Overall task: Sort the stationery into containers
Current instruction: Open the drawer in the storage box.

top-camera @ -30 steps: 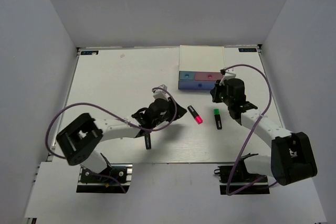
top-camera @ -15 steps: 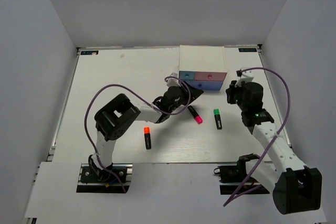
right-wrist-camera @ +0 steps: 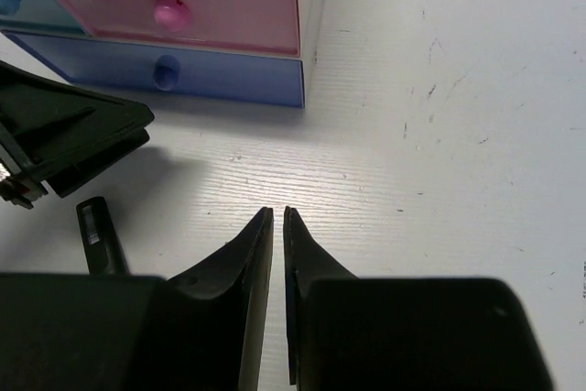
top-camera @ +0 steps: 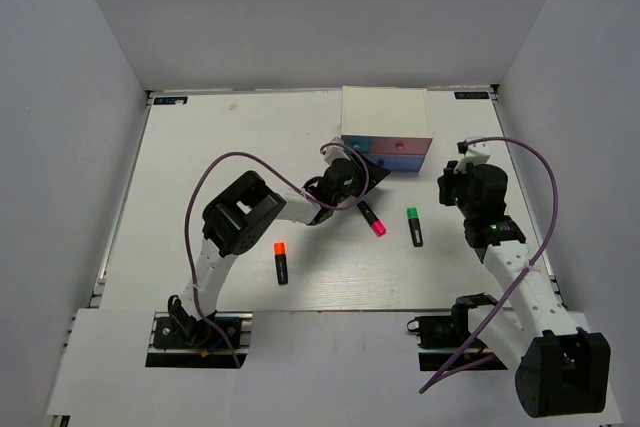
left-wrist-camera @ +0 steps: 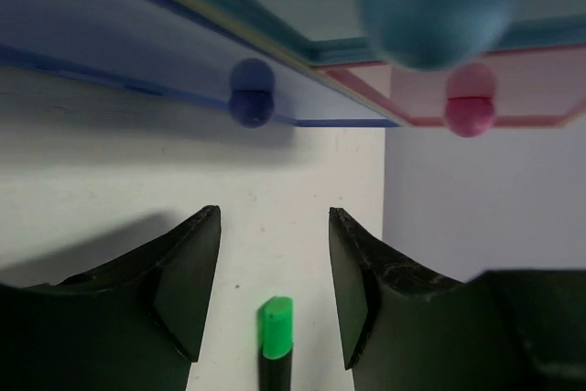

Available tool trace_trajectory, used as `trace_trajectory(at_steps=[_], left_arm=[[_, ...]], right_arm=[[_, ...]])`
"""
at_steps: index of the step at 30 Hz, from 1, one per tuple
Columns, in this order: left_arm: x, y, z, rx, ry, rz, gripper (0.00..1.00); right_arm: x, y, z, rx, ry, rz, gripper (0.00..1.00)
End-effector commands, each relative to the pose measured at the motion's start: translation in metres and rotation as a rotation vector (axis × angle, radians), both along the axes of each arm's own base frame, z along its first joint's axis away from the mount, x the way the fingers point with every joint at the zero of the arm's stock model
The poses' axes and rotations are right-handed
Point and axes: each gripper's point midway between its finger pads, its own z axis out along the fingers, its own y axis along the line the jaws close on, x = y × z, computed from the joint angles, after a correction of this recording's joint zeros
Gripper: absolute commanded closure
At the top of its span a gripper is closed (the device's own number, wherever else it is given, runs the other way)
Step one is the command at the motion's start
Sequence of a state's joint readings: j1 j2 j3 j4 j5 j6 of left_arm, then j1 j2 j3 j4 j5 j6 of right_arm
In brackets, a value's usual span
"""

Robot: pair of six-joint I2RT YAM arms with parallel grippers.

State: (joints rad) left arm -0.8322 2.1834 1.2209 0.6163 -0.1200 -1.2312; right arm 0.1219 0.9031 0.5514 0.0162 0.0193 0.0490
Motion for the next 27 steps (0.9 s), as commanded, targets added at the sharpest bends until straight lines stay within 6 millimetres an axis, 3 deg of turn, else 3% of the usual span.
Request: trace_trajectory(at_steps=[1, 2, 3, 15, 27], left_arm=[[0.014, -0.001, 0.010, -0.009, -0.017, 0.035, 0.39], [0.014, 0.000, 0.002, 0.006, -0.014, 0.032, 0.39], [0.017, -0.001, 0.008, -0.005, -0.028, 0.041, 0.40], [0.035, -0.004, -0.009, 0.024, -0.049, 0.095, 0.46], [0.047, 0.010, 0.007, -0.048, -0.089, 0.210, 0.49]], right_arm=[[0.005, -0.004, 0.008, 0.011, -0.037, -0.013, 0.85], [0.005, -0.003, 0.005, 0.012, -0.029, -0.012, 0.85], [0.005, 0.001, 0.005, 0.026, -0.027, 0.014, 0.85], [0.008, -0.004, 0.004, 0.034, -0.019, 0.010, 0.85], [0.005, -0.004, -0.003, 0.046, 0.004, 0.014, 0.85]])
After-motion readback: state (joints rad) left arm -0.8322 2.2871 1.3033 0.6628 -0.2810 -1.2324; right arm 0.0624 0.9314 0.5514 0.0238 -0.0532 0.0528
